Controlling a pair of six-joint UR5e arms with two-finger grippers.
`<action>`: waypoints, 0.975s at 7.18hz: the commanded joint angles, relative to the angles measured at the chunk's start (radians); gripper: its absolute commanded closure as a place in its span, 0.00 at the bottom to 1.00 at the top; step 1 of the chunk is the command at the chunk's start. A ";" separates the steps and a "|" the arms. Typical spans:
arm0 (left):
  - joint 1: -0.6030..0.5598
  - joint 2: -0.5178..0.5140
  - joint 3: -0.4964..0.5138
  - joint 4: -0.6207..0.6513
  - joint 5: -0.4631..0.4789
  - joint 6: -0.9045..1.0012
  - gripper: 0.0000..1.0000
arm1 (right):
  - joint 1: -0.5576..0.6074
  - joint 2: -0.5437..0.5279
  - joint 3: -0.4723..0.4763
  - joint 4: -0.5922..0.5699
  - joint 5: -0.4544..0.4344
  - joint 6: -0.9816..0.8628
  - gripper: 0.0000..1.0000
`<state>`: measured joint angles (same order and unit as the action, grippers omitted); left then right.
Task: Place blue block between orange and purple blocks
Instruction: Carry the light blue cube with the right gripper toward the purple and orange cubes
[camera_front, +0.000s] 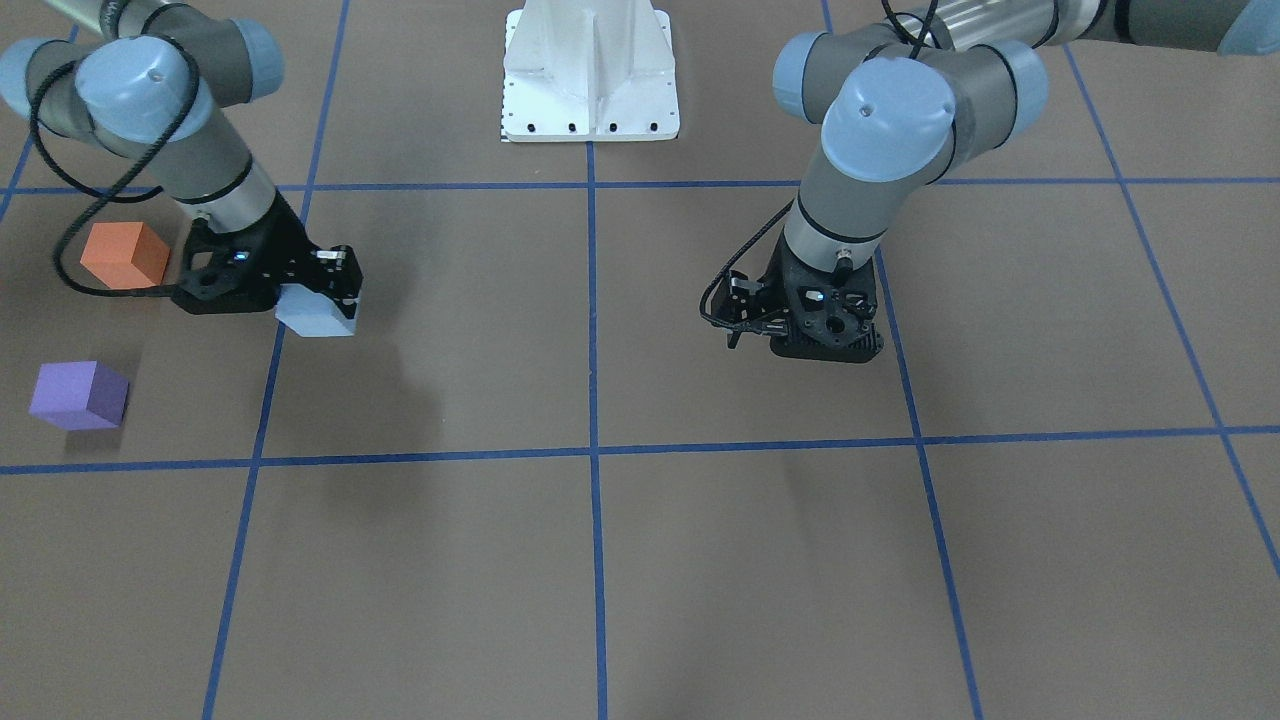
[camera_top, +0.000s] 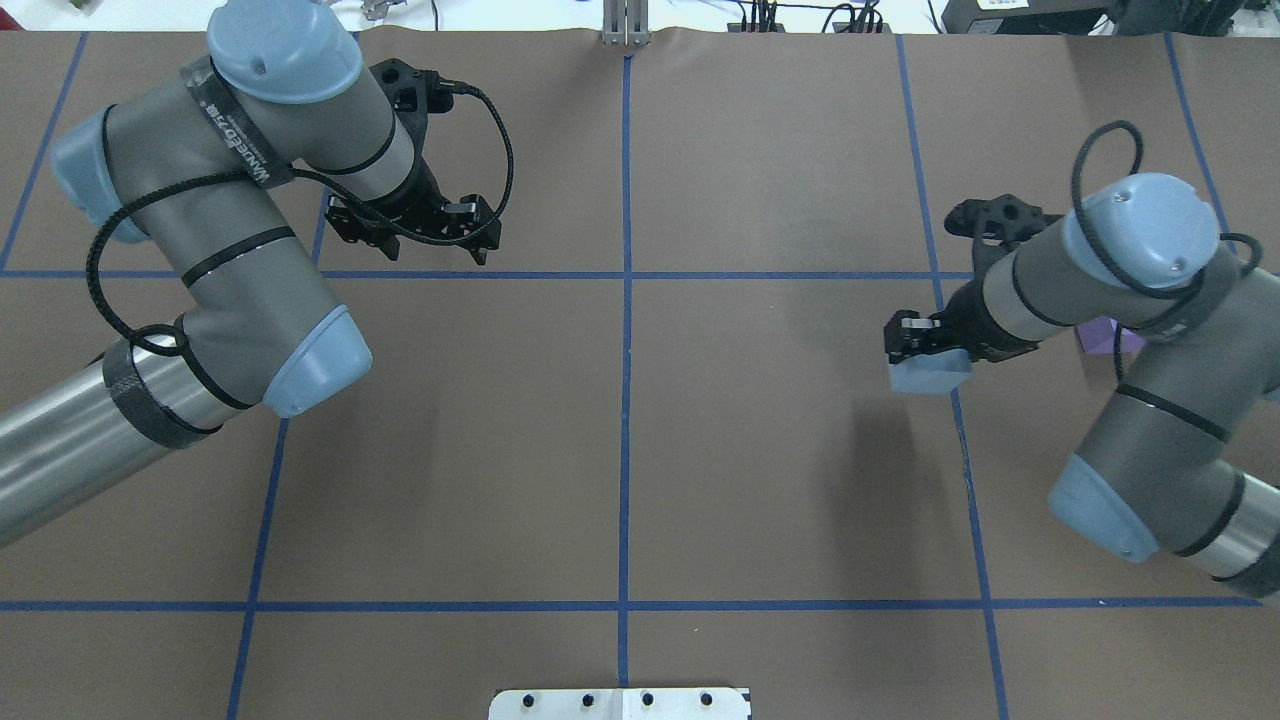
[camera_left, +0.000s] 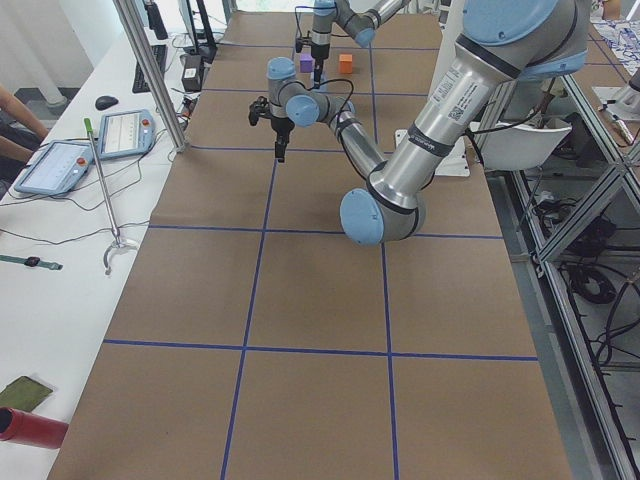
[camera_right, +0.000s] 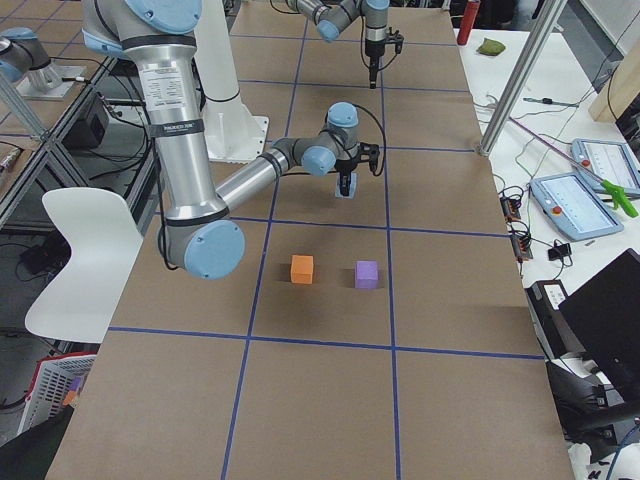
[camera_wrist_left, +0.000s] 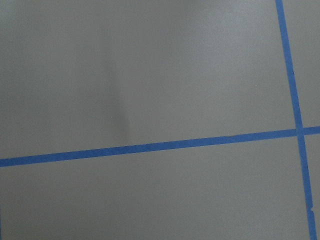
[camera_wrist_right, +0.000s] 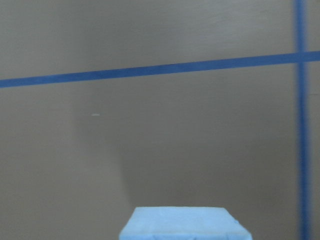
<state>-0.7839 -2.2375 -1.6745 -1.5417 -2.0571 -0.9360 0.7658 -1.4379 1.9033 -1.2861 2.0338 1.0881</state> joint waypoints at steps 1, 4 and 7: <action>0.002 -0.002 0.001 -0.002 0.000 -0.011 0.00 | 0.090 -0.197 -0.001 0.138 0.034 -0.103 1.00; 0.002 -0.002 0.001 -0.002 0.000 -0.012 0.00 | 0.144 -0.266 -0.027 0.160 0.082 -0.120 1.00; 0.003 -0.002 0.001 -0.002 0.002 -0.014 0.00 | 0.144 -0.274 -0.125 0.236 0.079 -0.142 1.00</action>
<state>-0.7818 -2.2396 -1.6736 -1.5422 -2.0557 -0.9493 0.9088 -1.7093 1.8262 -1.0953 2.1123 0.9508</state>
